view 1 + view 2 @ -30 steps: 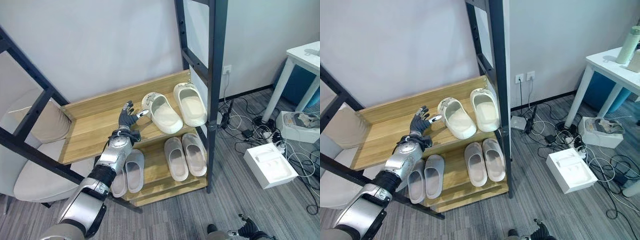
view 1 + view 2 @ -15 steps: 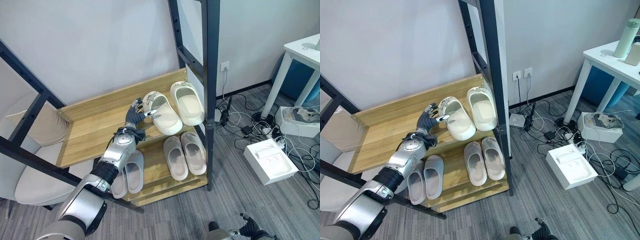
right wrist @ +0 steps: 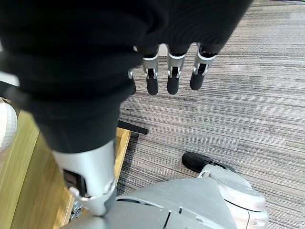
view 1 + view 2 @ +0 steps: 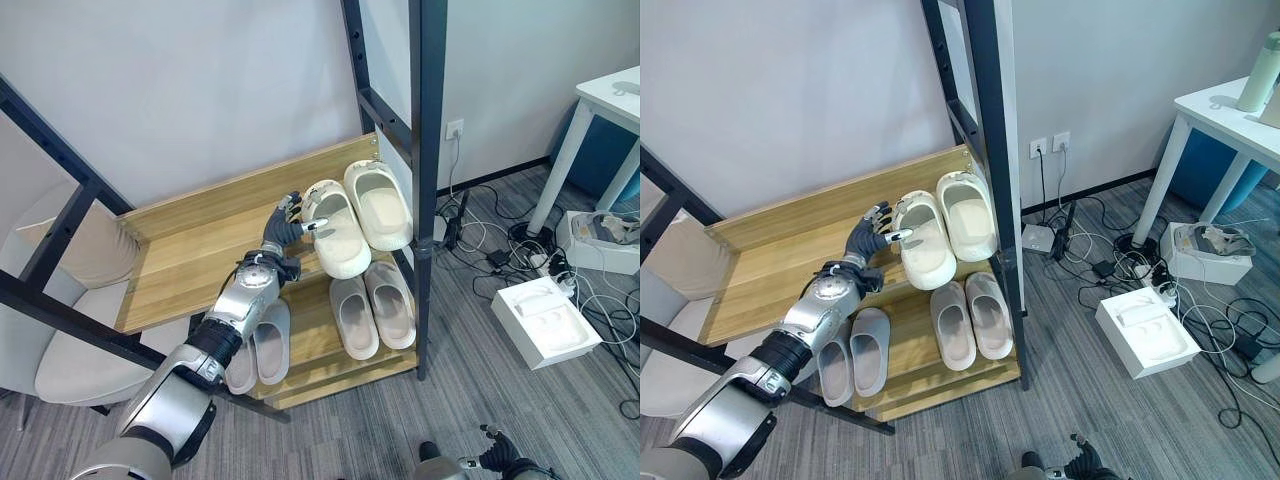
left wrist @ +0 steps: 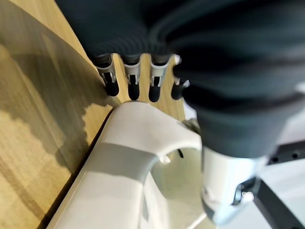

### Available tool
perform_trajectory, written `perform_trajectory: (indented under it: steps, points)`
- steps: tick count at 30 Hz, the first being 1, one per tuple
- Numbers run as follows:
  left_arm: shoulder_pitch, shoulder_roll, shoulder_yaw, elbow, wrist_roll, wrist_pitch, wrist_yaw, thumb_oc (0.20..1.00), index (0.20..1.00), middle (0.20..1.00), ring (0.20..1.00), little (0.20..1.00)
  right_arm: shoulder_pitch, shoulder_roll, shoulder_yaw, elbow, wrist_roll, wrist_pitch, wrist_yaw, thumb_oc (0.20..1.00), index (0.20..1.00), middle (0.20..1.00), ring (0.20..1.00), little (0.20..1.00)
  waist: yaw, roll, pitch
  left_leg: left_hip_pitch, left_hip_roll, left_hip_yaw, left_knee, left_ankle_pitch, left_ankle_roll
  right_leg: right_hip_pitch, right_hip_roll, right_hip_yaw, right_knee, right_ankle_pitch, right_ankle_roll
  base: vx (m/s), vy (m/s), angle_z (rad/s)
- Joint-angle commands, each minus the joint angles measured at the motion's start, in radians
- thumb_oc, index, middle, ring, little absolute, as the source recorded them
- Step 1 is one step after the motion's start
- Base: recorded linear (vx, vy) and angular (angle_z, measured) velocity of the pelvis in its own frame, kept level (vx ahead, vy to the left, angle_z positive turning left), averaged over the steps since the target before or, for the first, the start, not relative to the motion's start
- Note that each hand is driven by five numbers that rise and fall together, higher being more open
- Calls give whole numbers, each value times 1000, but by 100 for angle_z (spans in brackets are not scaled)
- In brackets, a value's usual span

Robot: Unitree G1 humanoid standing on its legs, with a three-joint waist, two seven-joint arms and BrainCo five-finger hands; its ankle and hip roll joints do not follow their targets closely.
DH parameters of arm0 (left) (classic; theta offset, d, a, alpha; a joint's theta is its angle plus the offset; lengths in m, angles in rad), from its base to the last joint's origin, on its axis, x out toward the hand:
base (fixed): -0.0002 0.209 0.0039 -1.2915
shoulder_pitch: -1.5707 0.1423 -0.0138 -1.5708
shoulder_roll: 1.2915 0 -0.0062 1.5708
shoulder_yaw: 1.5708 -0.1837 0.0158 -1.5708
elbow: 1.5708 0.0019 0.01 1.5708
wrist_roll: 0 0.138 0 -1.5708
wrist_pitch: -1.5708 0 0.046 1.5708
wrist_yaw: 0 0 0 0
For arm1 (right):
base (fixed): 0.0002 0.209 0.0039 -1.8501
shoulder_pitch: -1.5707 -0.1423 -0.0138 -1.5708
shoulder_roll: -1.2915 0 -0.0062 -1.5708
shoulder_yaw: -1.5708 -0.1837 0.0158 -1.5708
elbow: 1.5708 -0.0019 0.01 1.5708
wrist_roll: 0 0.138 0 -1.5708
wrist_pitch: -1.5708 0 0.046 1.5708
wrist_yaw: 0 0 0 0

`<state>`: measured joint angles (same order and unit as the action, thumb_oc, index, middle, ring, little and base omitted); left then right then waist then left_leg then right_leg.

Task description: Arrange the slippers neatly on the shoe rack.

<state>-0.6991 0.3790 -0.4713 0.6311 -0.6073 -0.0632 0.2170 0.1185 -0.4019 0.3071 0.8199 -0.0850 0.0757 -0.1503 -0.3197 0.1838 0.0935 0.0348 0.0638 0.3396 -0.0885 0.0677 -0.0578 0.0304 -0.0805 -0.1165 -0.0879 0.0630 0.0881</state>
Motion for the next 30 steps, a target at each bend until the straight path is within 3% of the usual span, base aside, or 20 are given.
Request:
perform_trajectory:
  steps: [1, 12, 22, 30]
  points:
    - [-133, -77, -46, 153, 12, 5, -22, 1000, 1000, 1000, 1000, 1000, -37, 8, 53, 12, 28, -11, -7, 1000, 1000, 1000, 1000, 1000, -67, -37, 22, 42, -20, -15, 1, -36, -40, 14, 15, -32, 5, -53, 46, 0, 0, 0]
    - [-226, -108, 3, 295, -11, -9, 40, 1000, 1000, 1000, 1000, 1000, -38, -4, 50, 22, 45, -26, -25, 1000, 1000, 1000, 1000, 1000, -112, -28, 33, 39, -19, 14, 1, -38, -42, -11, 13, -2, 9, -43, 51, 0, 0, -2]
    - [-194, -171, 51, 269, -84, -44, 109, 1000, 1000, 1000, 1000, 1000, -41, 10, 52, 28, 45, -31, -41, 1000, 1000, 1000, 1000, 1000, -109, -29, 35, 37, -15, 5, 1, -33, -45, -11, 16, -6, 10, -47, 46, 2, -12, -5]
    - [-224, -271, 161, 254, -230, -135, 254, 1000, 1000, 1000, 1000, 1000, -56, 16, 78, -4, 39, -35, -75, 1000, 1000, 1000, 1000, 1000, -116, -38, 44, 30, -14, 9, 1, -31, -48, -18, 19, -7, 9, -47, 43, 0, 0, 0]
